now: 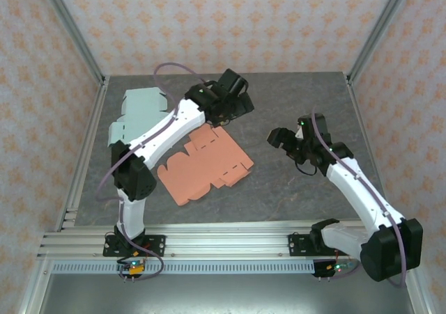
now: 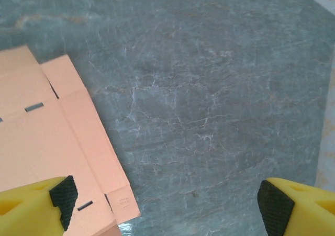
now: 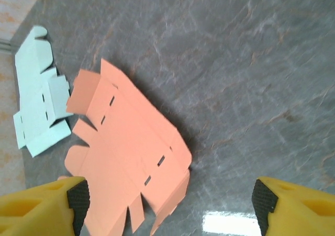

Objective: Fold the paper box

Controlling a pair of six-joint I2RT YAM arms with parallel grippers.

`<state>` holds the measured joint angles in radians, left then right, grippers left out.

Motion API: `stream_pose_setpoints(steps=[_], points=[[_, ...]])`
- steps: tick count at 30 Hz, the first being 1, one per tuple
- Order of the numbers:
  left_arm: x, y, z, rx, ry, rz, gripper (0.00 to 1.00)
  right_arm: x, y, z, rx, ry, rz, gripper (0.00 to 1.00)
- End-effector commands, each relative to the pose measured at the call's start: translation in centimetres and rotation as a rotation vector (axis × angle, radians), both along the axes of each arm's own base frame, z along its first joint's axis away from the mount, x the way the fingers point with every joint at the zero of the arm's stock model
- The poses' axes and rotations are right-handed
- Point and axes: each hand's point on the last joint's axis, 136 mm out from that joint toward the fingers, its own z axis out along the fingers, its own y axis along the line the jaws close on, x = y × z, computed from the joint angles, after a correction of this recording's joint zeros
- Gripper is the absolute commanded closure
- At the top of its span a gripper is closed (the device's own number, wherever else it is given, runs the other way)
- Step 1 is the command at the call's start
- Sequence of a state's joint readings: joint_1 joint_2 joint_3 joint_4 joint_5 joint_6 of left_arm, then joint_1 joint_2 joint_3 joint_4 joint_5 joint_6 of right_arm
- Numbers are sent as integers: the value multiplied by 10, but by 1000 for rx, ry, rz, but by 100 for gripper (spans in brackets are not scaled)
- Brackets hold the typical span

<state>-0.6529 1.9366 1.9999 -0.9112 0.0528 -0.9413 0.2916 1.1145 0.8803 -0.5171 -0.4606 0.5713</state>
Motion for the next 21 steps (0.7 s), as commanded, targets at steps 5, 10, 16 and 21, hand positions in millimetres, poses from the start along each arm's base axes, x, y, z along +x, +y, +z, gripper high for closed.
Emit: stream_pose_setpoints(steps=[5, 10, 16, 21], points=[[-11, 86, -5, 214, -26, -220, 0, -24, 67, -22, 244, 211, -195, 32], [-24, 134, -42, 225, 20, -217, 0, -34, 78, -47, 230, 230, -319, 32], [-24, 152, -51, 260, -20, -254, 0, -42, 123, -95, 299, 370, -294, 40], [-21, 160, -61, 274, -5, -259, 0, -31, 132, -104, 226, 351, -282, 54]])
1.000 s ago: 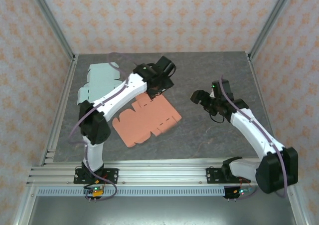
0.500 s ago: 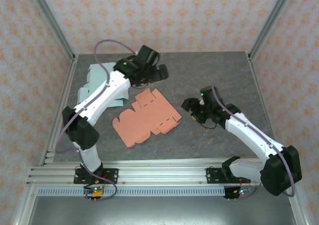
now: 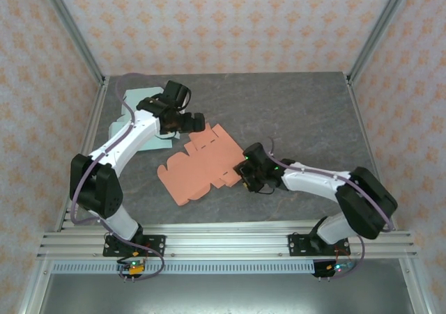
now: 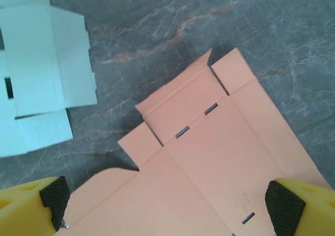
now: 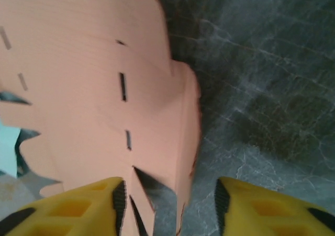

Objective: Fold the paper box

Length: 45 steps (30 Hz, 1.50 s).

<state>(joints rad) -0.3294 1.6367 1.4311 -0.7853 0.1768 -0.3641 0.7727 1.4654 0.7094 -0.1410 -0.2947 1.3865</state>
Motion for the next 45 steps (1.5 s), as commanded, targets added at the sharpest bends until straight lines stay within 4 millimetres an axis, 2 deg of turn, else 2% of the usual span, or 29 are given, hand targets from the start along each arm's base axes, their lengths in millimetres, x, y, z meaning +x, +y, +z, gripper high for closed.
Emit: stream_pose_setpoints(steps=[1, 5, 7, 9, 12, 15, 17, 21, 25, 30, 34, 38, 41, 43, 45], points=[[4, 6, 7, 4, -52, -35, 0, 22, 3, 17, -11, -78, -44, 57], [1, 4, 3, -18, -49, -56, 0, 17, -18, -6, -91, -40, -21, 78], [0, 3, 1, -22, -54, -72, 0, 16, -29, -13, -130, -25, 7, 93], [-1, 2, -1, -27, -61, -82, 0, 19, -33, -13, -133, -27, 47, 97], [-4, -4, -6, -52, -64, -122, 0, 31, -36, 5, -157, -86, 201, 98], [-7, -11, -14, -83, -62, -157, 1, 43, -47, 28, -286, -157, 413, 100], [-7, -13, -21, -89, -63, -169, 1, 49, -39, 41, -298, -224, 598, 100], [-4, -8, -40, -50, -61, -171, 3, 54, -44, 43, -409, -231, 856, 100], [-3, -1, -56, -25, -50, -122, 8, 69, -50, 38, -398, -232, 921, 100], [-10, 12, -74, 0, -29, -39, 12, 89, -63, 42, -408, -253, 946, 100], [-23, -3, -94, -102, 16, -55, 10, 97, -66, 43, -437, -275, 982, 100], [-34, -22, -102, -221, 44, -98, 16, 100, -71, 36, -466, -239, 1004, 100], [-44, -32, -103, -289, 50, -135, 25, 100, -72, 30, -466, -219, 1005, 100], [-52, -34, -107, -305, 72, -150, 37, 101, -74, 27, -474, -214, 999, 100], [-60, -32, -115, -298, 93, -153, 59, 101, -78, 24, -475, -203, 977, 100]])
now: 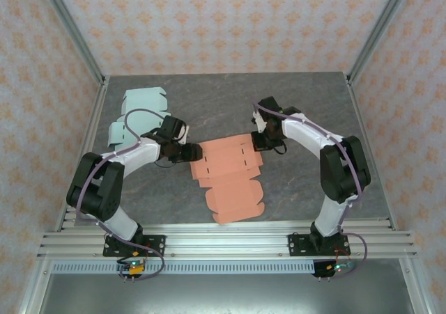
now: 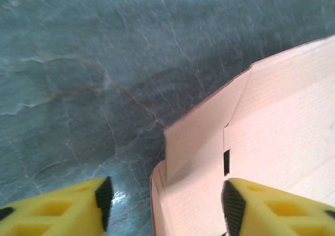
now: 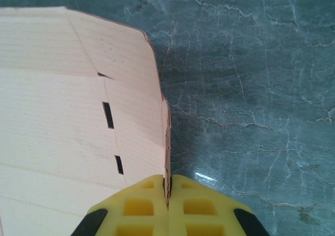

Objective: Fold the paper box

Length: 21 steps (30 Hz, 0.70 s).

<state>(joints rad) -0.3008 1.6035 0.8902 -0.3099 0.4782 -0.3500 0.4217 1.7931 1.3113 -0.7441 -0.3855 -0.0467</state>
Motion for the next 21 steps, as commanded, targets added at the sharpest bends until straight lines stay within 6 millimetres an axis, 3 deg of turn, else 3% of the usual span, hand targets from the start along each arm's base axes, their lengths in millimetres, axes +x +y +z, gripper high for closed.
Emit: stream_pose_setpoints(steps=[1, 4, 6, 9, 10, 13, 16, 19, 21], points=[[-6, -7, 2, -56, -10, -23, 65, 0, -12, -5, -30, 13, -19, 100], [-11, -7, -4, -72, -11, -25, 85, 1, -12, -5, 17, 22, -40, 96], [-13, -12, -1, -100, -6, -39, 100, 1, -14, -5, 15, 17, -52, 76], [-11, -25, 17, -190, -7, -34, 100, 0, -10, 4, 43, -7, -64, 50], [-10, -29, 26, -228, -13, -27, 100, -1, -6, 12, 56, -27, -66, 47], [-8, -31, 48, -287, -33, 30, 100, -4, 4, 48, 61, -138, -124, 41], [-8, -27, 60, -303, -36, 105, 100, -8, -18, 75, 13, -218, -300, 38], [-5, -24, 63, -312, -39, 154, 100, -20, -23, 91, -36, -305, -316, 36], [-1, -24, 63, -312, -41, 167, 100, -31, -7, 92, -3, -302, -261, 36]])
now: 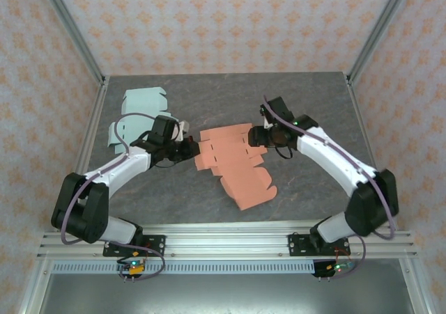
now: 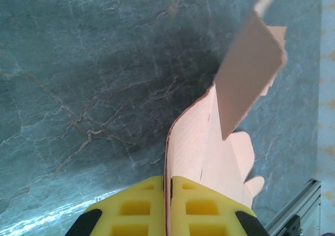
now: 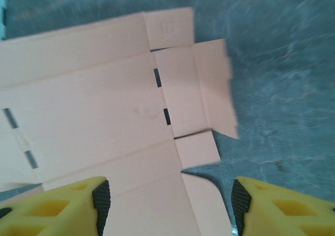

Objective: Fold the paper box

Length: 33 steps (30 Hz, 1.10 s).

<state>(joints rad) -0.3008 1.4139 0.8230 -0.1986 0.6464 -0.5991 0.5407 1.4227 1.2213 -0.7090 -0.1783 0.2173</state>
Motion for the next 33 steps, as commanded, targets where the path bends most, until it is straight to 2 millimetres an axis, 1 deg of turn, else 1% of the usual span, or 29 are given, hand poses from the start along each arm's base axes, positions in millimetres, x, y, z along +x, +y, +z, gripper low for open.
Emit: stream_pose_setpoints(steps=[1, 5, 6, 7, 8, 9, 11, 14, 20, 22, 25, 29, 33], points=[[6, 2, -1, -17, 24, 63, 100, -13, 4, -12, -29, 8, -29, 36], [12, 0, -4, 0, 38, 46, 100, -43, 71, -19, 129, 38, 214, 36], [14, 0, -3, 3, 36, 43, 100, -50, 86, -20, 152, 51, 266, 35], [15, 0, -4, 7, 39, 43, 100, -57, 97, -24, 160, 65, 310, 33], [17, -1, -2, 4, 35, 42, 100, -64, 109, -27, 157, 77, 358, 27], [17, -1, -2, 5, 35, 42, 100, -72, 120, -31, 148, 84, 404, 23], [19, -2, -1, 5, 34, 40, 100, -79, 130, -40, 102, 96, 442, 21], [19, -2, 0, 10, 30, 35, 100, -76, 132, -56, 47, 120, 418, 21], [20, -3, -1, 1, 31, 38, 100, -66, 131, -74, -108, 157, 375, 22], [21, -4, -1, -1, 32, 35, 100, -58, 125, -78, -159, 151, 326, 25], [21, -3, -3, 9, 30, 34, 100, -48, 112, -76, -198, 126, 253, 32], [22, 0, -7, 32, 24, 31, 100, -38, 89, -78, -204, 133, 148, 34], [26, -1, -11, 39, 20, 21, 100, -31, 76, -85, -195, 172, 83, 35]])
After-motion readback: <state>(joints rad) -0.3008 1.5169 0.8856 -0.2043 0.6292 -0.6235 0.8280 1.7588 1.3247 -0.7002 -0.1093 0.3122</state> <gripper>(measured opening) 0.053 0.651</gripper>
